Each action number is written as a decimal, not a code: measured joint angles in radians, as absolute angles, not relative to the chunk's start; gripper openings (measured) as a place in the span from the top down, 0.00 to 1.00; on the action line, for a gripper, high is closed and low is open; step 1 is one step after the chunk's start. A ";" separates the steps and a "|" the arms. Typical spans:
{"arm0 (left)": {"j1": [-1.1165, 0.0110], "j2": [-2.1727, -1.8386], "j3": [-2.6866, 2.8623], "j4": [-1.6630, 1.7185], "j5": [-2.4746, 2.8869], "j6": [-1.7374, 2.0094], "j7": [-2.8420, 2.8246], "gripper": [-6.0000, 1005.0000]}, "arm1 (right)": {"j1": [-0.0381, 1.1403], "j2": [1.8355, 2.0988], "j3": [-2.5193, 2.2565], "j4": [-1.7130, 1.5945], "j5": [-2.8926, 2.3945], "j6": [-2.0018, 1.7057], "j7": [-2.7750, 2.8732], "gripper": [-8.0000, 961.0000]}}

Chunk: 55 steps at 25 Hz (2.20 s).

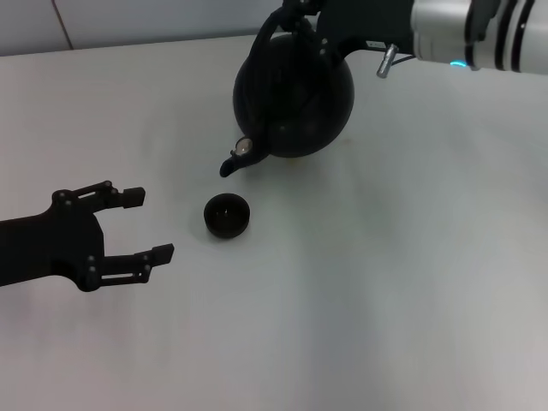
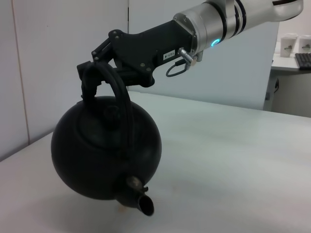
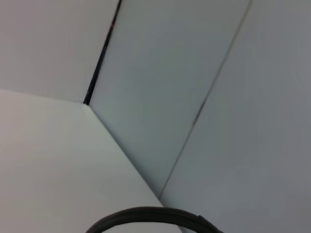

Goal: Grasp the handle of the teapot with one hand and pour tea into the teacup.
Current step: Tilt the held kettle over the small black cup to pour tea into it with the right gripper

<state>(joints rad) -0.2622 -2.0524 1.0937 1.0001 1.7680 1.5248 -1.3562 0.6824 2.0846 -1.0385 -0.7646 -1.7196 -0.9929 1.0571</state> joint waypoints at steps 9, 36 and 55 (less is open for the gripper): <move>-0.262 -2.049 1.094 1.000 1.769 1.524 -1.351 0.14 | 0.673 2.086 -1.121 -0.791 -1.721 -0.951 1.058 0.87; -0.267 -2.053 1.066 1.000 1.793 1.522 -1.350 0.14 | 0.603 2.086 -1.234 -0.929 -1.736 -0.900 1.051 0.88; -0.268 -2.056 1.064 1.002 1.795 1.520 -1.348 0.14 | 0.583 2.086 -1.273 -0.998 -1.799 -0.900 1.050 0.90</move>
